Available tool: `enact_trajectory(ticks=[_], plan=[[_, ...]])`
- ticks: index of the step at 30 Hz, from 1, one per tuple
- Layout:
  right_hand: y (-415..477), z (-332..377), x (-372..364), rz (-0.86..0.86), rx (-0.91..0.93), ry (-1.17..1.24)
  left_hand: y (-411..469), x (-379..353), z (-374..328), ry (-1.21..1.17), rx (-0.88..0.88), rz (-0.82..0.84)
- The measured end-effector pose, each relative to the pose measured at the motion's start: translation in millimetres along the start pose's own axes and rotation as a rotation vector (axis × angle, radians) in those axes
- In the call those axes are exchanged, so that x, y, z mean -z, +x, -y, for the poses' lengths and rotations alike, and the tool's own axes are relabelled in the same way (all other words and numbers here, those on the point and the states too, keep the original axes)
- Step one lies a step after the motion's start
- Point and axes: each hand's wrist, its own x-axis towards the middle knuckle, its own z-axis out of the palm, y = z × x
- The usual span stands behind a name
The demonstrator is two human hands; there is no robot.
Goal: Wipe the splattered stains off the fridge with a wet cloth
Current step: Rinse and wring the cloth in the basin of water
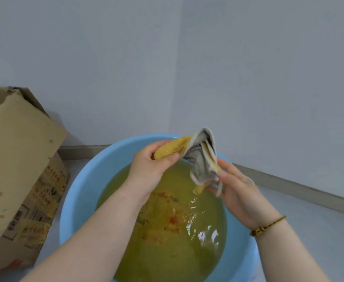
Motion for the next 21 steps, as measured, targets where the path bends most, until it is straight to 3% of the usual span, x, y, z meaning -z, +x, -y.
enact_trajectory(ticks=[6,11,17,19,21], plan=[[-5,32,4,-0.032,0.031,-0.34,-10,-15,-13,0.251,-0.151,0.205],[1,47,-19,-0.036,0.197,-0.597,-10,-31,-28,0.088,-0.092,0.096],[-10,42,-30,-0.102,0.309,-0.599,-8,-45,-44,0.033,0.011,-0.02],[-12,39,-32,-0.133,0.328,-0.694,-10,-47,-45,0.022,0.045,0.001],[-12,41,-31,-0.236,0.392,-0.682,-12,-48,-44,-0.061,0.097,0.138]])
